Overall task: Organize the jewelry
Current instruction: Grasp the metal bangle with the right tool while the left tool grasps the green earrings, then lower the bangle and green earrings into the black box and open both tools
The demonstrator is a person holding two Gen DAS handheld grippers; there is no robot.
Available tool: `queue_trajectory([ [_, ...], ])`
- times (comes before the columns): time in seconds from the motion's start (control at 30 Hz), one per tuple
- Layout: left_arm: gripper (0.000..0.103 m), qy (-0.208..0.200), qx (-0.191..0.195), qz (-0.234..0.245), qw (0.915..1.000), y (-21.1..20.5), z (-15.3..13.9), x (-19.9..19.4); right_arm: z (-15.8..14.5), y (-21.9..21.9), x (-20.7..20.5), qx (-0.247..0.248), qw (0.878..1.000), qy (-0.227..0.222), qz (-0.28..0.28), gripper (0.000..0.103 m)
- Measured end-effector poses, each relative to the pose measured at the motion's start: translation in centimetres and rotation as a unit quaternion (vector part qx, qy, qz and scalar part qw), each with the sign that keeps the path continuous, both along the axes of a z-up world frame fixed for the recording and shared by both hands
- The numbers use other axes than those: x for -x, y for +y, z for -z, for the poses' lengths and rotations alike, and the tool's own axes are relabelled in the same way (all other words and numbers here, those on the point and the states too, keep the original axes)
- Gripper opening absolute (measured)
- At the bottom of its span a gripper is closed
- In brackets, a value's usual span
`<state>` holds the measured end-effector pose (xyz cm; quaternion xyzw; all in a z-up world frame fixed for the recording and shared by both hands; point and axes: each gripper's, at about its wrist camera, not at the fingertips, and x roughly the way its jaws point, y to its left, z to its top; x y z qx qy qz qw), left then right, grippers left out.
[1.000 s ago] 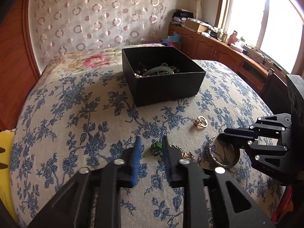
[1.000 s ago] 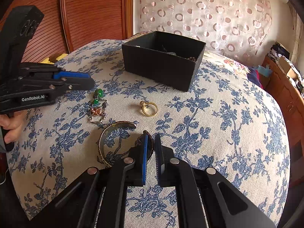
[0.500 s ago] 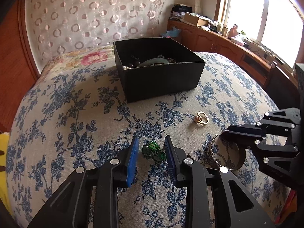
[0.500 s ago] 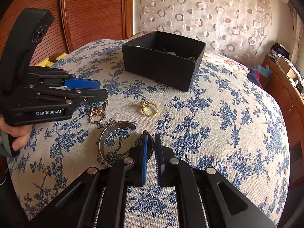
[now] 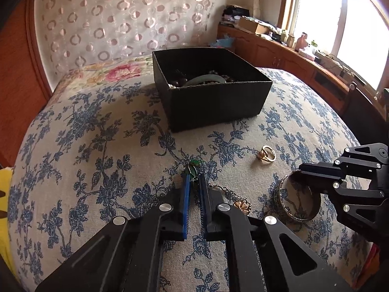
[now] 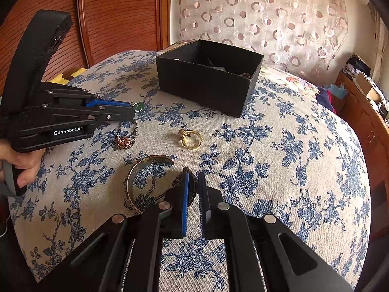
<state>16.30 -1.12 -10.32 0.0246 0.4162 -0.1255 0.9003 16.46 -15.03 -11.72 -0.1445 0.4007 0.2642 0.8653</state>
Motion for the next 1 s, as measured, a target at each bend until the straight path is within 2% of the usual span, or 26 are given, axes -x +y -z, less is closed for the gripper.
queue_trajectory([
  [0.2, 0.006, -0.021, 0.017, -0.004, 0.9996, 0.6, -1.2, 0.9, 0.0, 0.0, 0.0, 0.000, 1.000, 0.000, 0.000, 0.008],
  [0.37, 0.006, -0.052, 0.033, 0.003, 0.9981, 0.5, -3.8, 2.2, 0.0, -0.1, 0.0, -0.002, 1.000, 0.002, 0.000, 0.008],
  [0.53, 0.006, -0.065, 0.051, 0.020, 0.9964, 0.1, -5.4, 2.9, 0.0, -0.1, -0.2, -0.003, 1.000, 0.002, 0.000, 0.008],
  [1.0, 0.006, -0.101, 0.057, 0.035, 0.9926, -0.5, -8.3, 4.3, -0.2, -0.1, -0.2, -0.010, 1.000, 0.007, 0.001, 0.006],
])
